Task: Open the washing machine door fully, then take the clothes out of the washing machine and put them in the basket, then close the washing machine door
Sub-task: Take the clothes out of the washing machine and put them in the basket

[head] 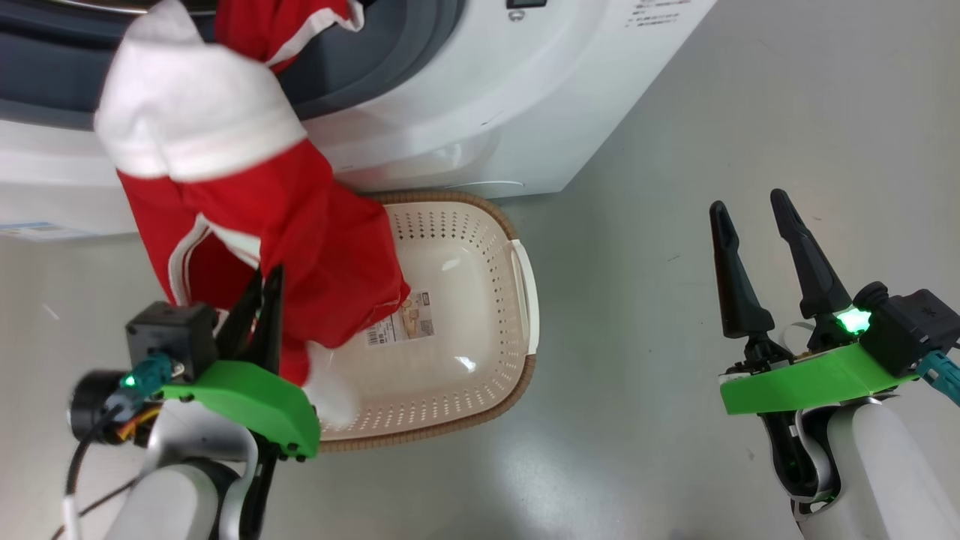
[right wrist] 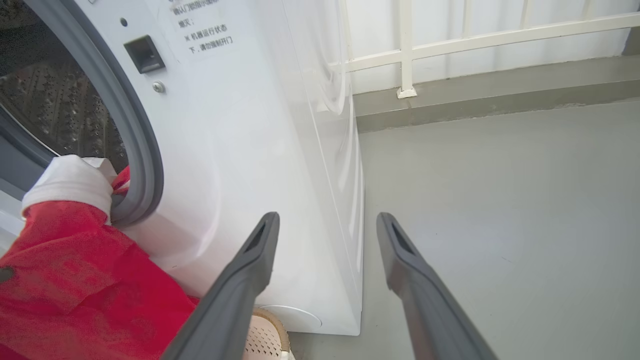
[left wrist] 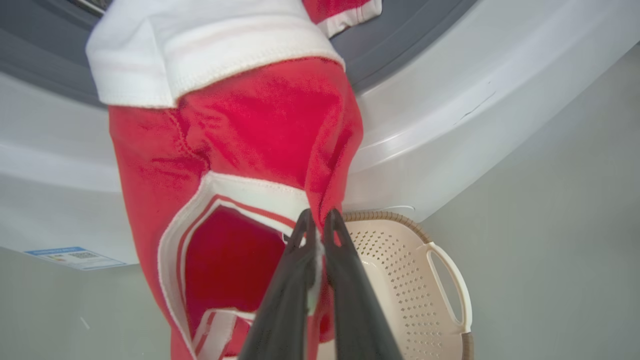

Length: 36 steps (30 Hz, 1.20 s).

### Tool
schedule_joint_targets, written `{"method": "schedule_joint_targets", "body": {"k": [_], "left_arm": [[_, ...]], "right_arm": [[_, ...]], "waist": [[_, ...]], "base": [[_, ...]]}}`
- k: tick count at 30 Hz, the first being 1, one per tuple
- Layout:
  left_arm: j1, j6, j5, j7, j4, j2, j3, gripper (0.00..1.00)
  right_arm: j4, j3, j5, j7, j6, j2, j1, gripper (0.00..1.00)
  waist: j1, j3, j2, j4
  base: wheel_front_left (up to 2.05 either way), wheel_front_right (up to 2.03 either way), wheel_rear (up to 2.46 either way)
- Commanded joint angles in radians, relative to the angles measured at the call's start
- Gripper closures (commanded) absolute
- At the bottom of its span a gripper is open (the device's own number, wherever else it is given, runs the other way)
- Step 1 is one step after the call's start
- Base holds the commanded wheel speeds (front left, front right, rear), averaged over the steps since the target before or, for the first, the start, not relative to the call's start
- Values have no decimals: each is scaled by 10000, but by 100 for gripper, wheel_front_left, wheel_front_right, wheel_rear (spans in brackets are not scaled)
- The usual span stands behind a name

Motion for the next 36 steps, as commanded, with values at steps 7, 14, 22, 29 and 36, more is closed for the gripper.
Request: {"method": "schedule_joint_targets", "body": {"k": [7,14,22,29,36], "left_arm": [[-306,-455,-538,-233,1969,-192,173,100],[-994,-880,-746,-457,4496,-550,-76,100],[-1869,-1307,-934,-468,7124,-968,-295,100],[-2841,-1820,-1231,-790,9460,-1445,-340,100],[-3629,-2147,-1405,-1097,11429,-1722,-408,100]], "right_arm": [[-187,223,91,-63,60,1,43,0],[-187,280,113,-63,60,1,-22,0],[-183,347,173,-63,60,1,-111,0],[-161,480,230,-63,60,1,-250,0],[-139,587,288,-63,60,1,-320,0]], "waist": [[0,66,0,-178],[0,142,0,-249],[0,214,0,-344],[0,314,0,-472],[0,386,0,-580]], "base": [[0,0,0],[0,0,0],[0,0,0],[0,0,0],[0,0,0]]}}
